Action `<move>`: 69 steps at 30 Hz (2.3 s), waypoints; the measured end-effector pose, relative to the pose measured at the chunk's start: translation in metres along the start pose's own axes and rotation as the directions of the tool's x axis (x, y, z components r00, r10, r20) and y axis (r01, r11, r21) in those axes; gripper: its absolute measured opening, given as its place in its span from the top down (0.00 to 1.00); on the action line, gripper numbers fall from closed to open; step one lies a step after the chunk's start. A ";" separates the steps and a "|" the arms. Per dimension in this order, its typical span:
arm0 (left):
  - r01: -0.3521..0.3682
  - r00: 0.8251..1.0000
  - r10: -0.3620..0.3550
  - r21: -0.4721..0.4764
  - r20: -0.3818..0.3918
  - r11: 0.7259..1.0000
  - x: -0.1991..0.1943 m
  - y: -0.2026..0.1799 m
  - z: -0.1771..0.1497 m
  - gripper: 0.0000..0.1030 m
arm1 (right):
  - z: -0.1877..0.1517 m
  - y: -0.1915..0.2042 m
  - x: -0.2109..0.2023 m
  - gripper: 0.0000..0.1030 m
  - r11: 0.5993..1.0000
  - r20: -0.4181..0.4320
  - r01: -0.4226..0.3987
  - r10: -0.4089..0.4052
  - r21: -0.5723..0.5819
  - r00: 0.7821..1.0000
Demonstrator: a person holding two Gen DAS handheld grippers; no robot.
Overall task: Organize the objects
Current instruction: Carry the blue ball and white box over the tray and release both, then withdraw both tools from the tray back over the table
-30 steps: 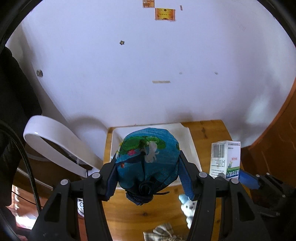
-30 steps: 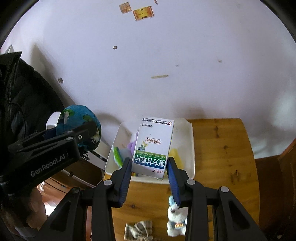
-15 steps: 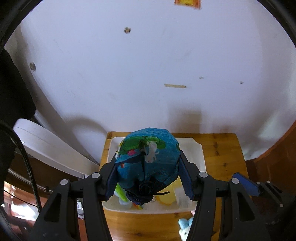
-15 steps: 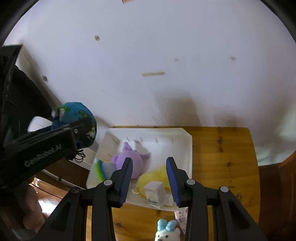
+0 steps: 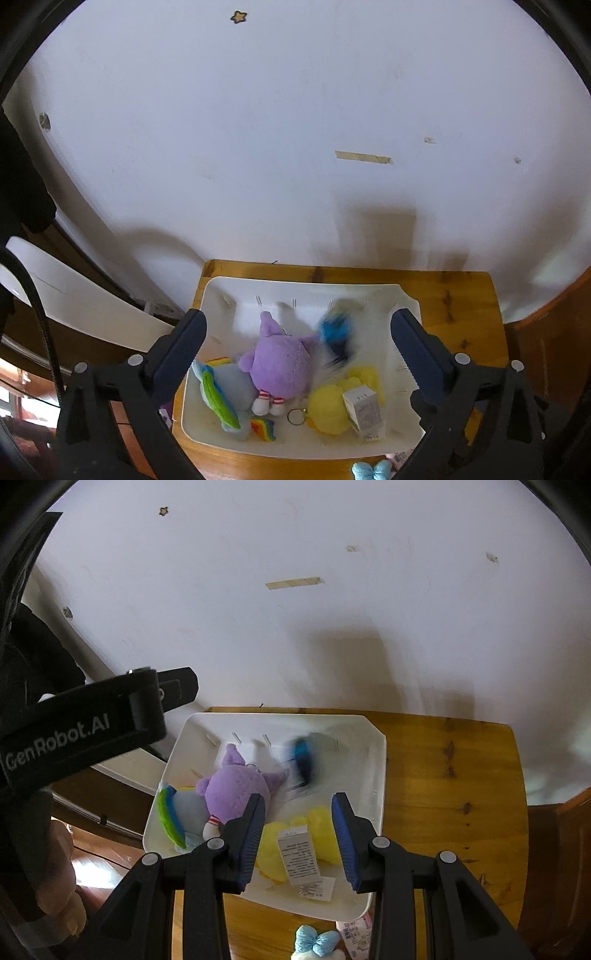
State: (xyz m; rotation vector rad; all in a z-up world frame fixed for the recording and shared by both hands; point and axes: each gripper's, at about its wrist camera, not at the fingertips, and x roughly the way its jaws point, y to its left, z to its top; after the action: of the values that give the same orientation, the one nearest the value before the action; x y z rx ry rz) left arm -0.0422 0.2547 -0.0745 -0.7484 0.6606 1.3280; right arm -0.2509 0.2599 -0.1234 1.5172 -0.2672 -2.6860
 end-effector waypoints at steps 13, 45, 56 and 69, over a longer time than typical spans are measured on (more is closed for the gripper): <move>-0.022 1.000 0.022 -0.006 -0.011 1.000 0.005 -0.009 0.002 0.01 | -0.006 -0.011 0.012 0.63 0.999 -0.029 0.012 -0.010 0.053 1.000; -0.035 0.994 0.032 0.031 0.102 0.999 -0.103 -0.006 -0.041 0.01 | -0.053 0.039 -0.066 0.63 0.988 0.074 0.088 -0.099 0.130 0.992; -0.015 0.988 0.011 0.023 0.154 1.000 -0.158 0.005 -0.072 0.01 | -0.090 0.060 -0.113 0.63 0.978 0.117 0.137 -0.157 0.160 0.981; 0.049 0.992 -0.055 0.055 0.116 0.997 -0.175 0.004 -0.124 0.01 | -0.147 0.053 -0.145 0.49 0.928 0.126 0.198 -0.248 0.315 0.961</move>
State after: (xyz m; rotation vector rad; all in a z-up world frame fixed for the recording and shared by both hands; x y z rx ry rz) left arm -0.0694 0.0511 -0.0123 -0.6362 0.5754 1.2920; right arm -0.0531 0.2072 -0.0662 1.4762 -0.5668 -3.0766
